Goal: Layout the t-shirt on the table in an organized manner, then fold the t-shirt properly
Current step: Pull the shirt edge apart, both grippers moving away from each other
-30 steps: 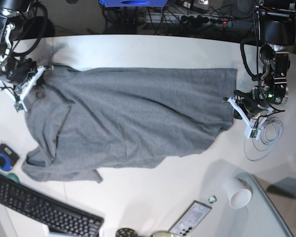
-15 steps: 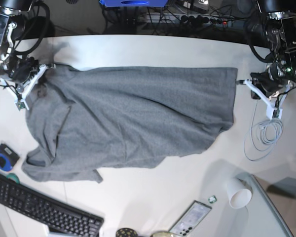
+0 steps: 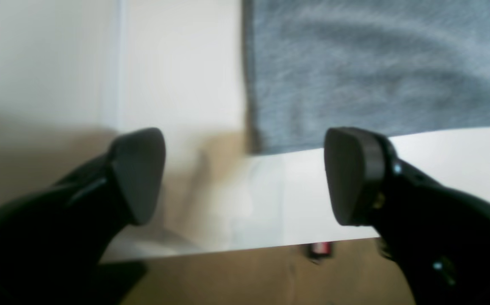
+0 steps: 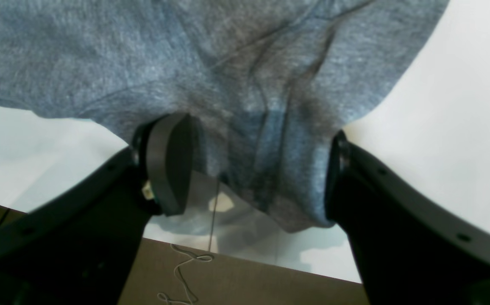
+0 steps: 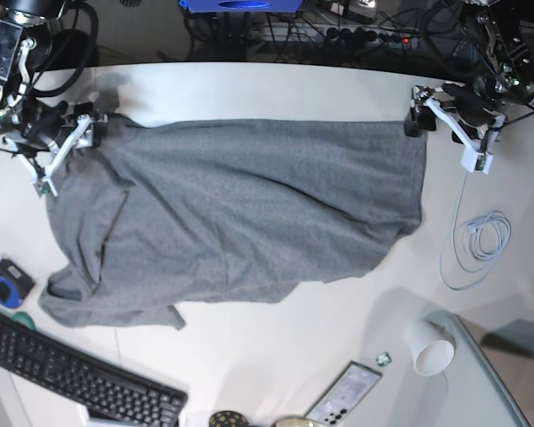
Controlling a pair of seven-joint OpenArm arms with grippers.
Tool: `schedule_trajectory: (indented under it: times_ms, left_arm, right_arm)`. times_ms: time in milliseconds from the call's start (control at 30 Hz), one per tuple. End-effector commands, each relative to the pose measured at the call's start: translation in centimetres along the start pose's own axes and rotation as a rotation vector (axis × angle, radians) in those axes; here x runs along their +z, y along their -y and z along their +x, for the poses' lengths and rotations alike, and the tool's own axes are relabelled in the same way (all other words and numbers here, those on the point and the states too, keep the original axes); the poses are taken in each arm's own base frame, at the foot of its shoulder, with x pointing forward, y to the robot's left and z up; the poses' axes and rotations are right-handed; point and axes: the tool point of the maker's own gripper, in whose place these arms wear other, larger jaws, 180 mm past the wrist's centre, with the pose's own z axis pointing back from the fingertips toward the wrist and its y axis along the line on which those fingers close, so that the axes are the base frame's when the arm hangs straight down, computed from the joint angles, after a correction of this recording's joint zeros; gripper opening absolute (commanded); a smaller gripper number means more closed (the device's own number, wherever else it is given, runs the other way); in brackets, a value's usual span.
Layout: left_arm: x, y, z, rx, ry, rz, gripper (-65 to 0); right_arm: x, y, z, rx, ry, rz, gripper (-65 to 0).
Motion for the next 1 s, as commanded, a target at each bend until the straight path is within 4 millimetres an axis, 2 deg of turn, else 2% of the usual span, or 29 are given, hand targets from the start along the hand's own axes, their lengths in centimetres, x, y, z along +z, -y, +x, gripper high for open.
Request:
schedule_trajectory:
  times_ms: [0, 133, 300, 400, 500, 600, 633, 700, 867, 900, 967]
  left_arm:
    - [0.2, -0.5, 0.2, -0.002, 0.011, 0.006, -9.1]
    - [-1.3, 0.4, -0.2, 0.063, 0.05, -0.029, -12.5]
    - [-2.4, 0.5, -1.6, 0.125, 0.054, -0.049, -12.5]
    - [-3.0, 0.7, -2.2, 0.147, 0.048, -0.062, -12.5]
    - [-3.8, 0.9, -1.7, 0.163, 0.051, -0.076, -12.5]
    - [-4.3, 1.0, -1.5, 0.178, 0.05, -0.084, -14.0]
    - [-4.4, 1.0, -1.4, 0.18, 0.052, -0.086, -17.3]
    - [-4.4, 1.0, -1.4, 0.176, 0.047, -0.084, -28.6]
    - [-4.3, 0.9, -1.1, 0.168, 0.054, -0.081, -62.9]
    - [-4.3, 0.8, -1.1, 0.167, 0.053, -0.079, -65.0]
    - [-4.2, 0.7, -1.0, 0.164, 0.054, -0.077, -65.0]
  right_arm:
    - [0.5, 0.4, 1.3, 0.01, 0.043, -0.009, -26.6]
    - [0.5, 0.4, 1.4, 0.009, 0.045, -0.01, -26.4]
    - [0.6, 0.4, 1.5, 0.012, 0.05, -0.011, -26.3]
    - [1.6, 0.5, 2.1, 0.031, 0.08, -0.029, -26.3]
    - [2.8, -0.1, 3.1, 0.034, 0.166, -0.04, -26.1]
    - [3.7, 0.9, 2.9, -0.015, 0.206, -0.072, -26.0]
    - [3.7, 1.3, 2.6, -0.024, 0.2, -0.079, -26.0]
    - [3.3, 1.3, 1.4, -0.036, 0.167, -0.073, -26.0]
    - [3.3, 1.8, -0.9, -0.031, 0.119, -0.082, -25.8]
    - [3.4, 1.8, -1.2, -0.03, 0.111, -0.083, -25.8]
    - [3.1, 1.8, -1.7, -0.037, 0.099, -0.078, -24.9]
